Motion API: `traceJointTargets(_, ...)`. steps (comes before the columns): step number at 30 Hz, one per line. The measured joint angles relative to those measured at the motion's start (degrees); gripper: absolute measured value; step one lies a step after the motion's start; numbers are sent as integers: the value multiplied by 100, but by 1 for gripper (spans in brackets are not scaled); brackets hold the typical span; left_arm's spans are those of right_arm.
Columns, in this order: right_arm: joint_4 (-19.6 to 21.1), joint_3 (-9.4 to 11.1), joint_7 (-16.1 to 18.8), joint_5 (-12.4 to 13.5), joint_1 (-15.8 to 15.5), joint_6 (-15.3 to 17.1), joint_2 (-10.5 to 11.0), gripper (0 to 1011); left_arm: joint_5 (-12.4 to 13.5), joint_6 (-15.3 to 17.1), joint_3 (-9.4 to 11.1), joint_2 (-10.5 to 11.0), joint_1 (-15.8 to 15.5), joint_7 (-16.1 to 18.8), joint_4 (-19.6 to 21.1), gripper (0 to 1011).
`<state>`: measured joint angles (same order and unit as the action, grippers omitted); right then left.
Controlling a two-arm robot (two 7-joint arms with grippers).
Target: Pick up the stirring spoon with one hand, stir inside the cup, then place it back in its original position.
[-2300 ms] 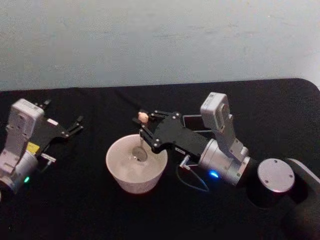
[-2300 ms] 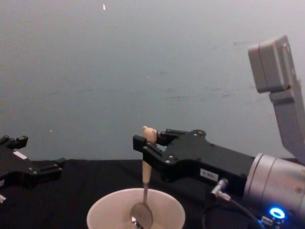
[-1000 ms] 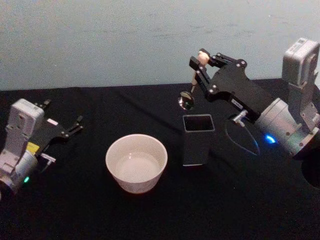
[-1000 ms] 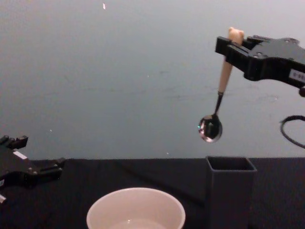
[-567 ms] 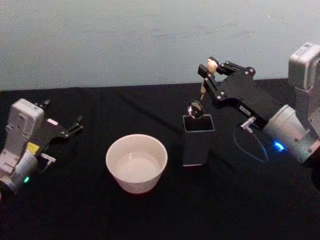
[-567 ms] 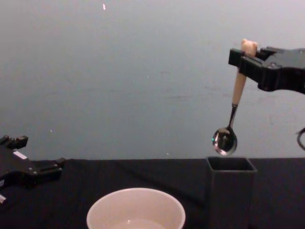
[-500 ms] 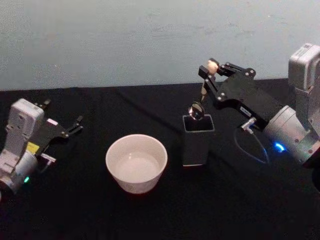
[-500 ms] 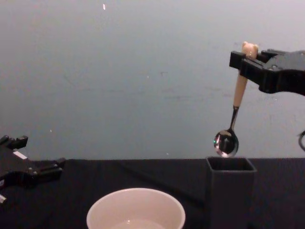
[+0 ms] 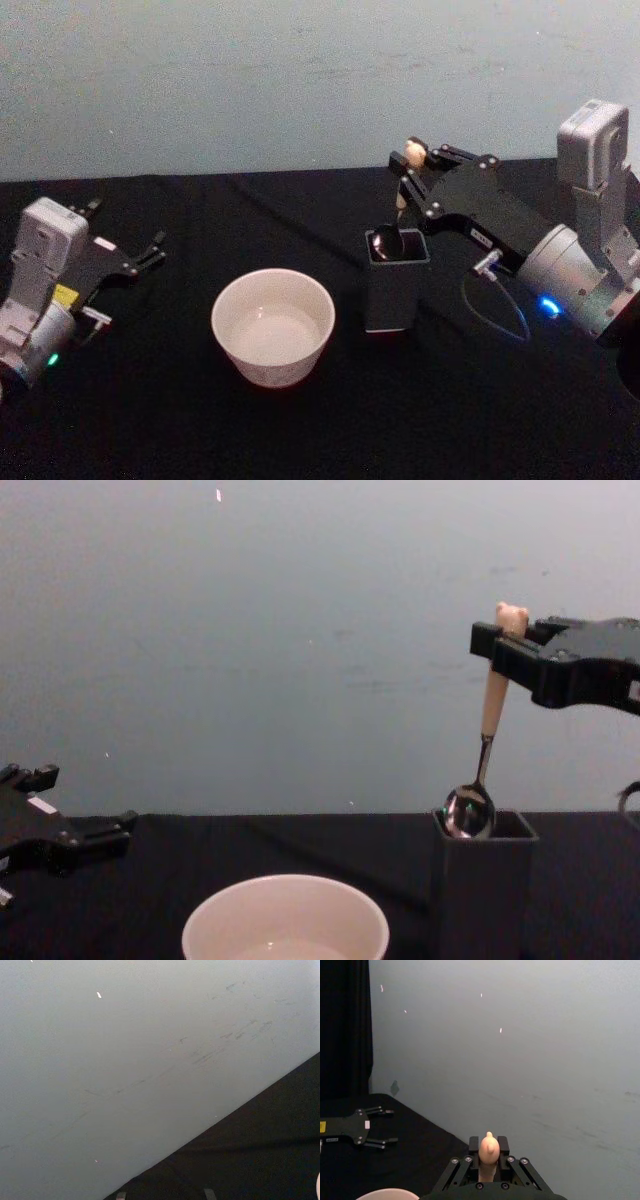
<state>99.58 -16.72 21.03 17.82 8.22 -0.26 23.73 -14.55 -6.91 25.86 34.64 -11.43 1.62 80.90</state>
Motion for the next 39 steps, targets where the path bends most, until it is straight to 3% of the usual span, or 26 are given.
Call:
traceJointTargets(9,-78,-39,-185,-39,-56,276,-108,214,0,0,0,0,0,0,0,1001)
traceJointTargets(19,-183,101,-606,49,-186,812,-408,214,1,0,0,0,0,0,0,1001)
traceJointTargets(39,-300,113,-689,64,-279,955,-575,214,0,0,0,0,0,0,0,1001)
